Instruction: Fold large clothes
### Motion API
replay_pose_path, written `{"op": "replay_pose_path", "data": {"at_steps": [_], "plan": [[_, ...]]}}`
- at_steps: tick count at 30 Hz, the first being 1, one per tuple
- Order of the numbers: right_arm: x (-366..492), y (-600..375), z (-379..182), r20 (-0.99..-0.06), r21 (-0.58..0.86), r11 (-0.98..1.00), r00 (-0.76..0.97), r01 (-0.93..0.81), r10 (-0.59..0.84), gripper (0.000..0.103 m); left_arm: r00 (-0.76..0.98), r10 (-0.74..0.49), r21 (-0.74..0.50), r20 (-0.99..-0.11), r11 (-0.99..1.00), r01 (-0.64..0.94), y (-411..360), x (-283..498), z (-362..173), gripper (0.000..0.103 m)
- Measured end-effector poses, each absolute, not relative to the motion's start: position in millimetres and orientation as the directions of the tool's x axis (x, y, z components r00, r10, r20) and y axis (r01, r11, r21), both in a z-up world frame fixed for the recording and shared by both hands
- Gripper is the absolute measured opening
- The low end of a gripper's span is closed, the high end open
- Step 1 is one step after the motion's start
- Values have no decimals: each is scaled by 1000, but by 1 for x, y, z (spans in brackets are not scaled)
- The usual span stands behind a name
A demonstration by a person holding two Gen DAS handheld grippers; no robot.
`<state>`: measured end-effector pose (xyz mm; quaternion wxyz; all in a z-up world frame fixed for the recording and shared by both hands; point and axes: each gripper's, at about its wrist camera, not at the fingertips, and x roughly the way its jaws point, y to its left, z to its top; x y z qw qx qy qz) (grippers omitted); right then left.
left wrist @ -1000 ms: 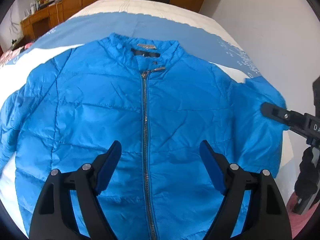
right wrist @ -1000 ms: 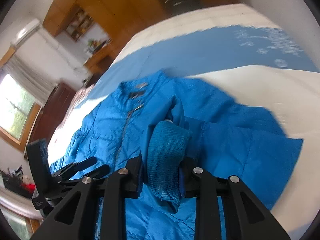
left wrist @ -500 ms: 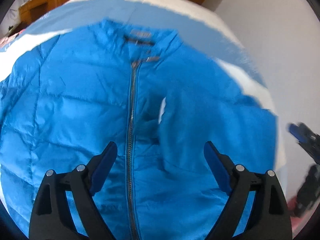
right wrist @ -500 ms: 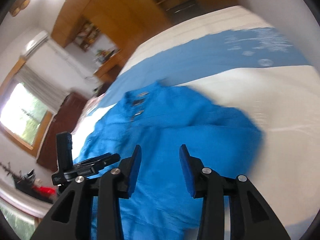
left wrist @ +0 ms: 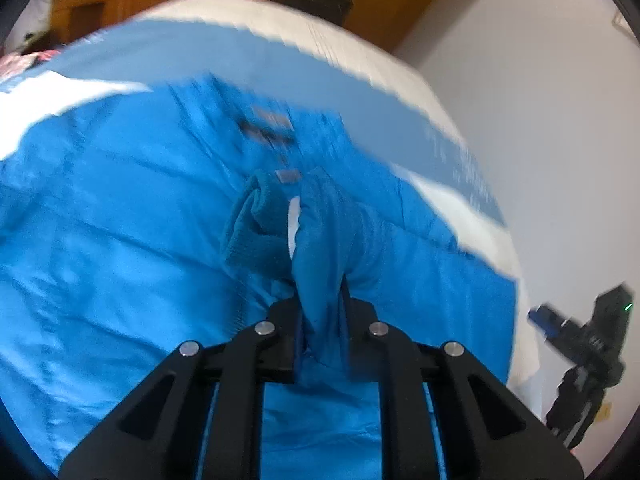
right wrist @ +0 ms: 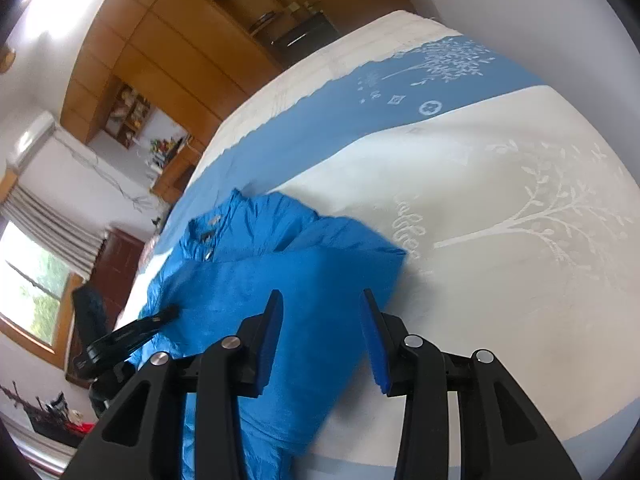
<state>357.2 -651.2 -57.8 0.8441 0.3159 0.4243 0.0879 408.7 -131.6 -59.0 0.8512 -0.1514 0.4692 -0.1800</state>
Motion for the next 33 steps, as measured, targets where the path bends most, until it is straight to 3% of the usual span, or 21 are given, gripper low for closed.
{"op": "replay_pose_path", "data": {"at_steps": [5, 12, 17, 24, 27, 30, 31, 33], "plan": [[371, -632, -65, -669, 607, 791, 586, 75, 458, 40, 633, -310, -333, -710, 939, 87, -83, 401, -29, 12], [415, -560, -70, -707, 564, 825, 493, -39, 507, 40, 651, -164, -258, -742, 965, -50, -31, 406, -36, 12], [433, -527, -84, -801, 436, 900, 449, -18, 397, 40, 590, -123, -209, -798, 975, -79, -19, 420, -56, 13], [434, -516, -111, -874, 284, 959, 414, 13, 253, 33, 530, -97, -169, -843, 982, -89, -12, 436, -94, 26], [433, -514, -113, -876, 273, 962, 417, 15, 242, 33, 532, -74, -129, -844, 989, -69, -17, 434, -96, 27], [434, -521, -111, -873, 307, 951, 406, 23, 271, 32, 515, -117, -181, -849, 981, -75, -8, 435, -94, 29], [434, -525, -106, -867, 327, 945, 405, 25, 290, 33, 511, -133, -202, -849, 976, -84, -3, 434, -91, 31], [428, -530, -91, -846, 357, 934, 429, 14, 317, 35, 536, -112, -210, -837, 970, -126, 14, 422, -72, 44]]}}
